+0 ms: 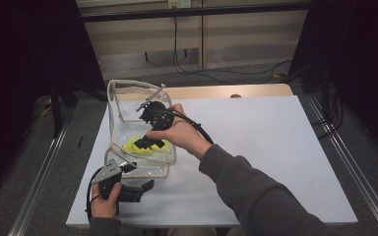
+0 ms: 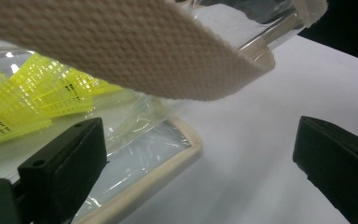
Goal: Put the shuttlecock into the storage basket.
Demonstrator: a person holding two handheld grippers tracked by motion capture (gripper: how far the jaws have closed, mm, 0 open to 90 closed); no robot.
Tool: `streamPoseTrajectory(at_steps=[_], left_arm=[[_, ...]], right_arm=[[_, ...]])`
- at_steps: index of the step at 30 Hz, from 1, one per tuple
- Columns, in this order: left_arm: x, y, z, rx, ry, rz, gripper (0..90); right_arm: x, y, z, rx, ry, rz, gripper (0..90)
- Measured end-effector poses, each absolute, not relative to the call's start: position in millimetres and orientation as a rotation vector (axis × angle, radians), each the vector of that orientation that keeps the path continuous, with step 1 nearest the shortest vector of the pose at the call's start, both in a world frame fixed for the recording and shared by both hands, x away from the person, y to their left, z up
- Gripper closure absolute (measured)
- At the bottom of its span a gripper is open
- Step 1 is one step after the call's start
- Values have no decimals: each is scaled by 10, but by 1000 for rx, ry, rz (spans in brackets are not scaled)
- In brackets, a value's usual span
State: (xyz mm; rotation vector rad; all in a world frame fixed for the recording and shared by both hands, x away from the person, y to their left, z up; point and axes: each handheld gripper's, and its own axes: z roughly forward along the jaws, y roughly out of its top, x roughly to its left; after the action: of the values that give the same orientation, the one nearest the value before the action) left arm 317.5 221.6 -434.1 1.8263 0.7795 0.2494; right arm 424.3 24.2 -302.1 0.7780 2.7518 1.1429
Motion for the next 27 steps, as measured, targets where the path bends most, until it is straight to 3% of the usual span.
streamPoseTrajectory(at_steps=[27], left_arm=[[3187, 2221, -4339, 1830, 760, 231, 26]], right_arm=[[4158, -19, -2932, 748, 2748, 1198, 61]])
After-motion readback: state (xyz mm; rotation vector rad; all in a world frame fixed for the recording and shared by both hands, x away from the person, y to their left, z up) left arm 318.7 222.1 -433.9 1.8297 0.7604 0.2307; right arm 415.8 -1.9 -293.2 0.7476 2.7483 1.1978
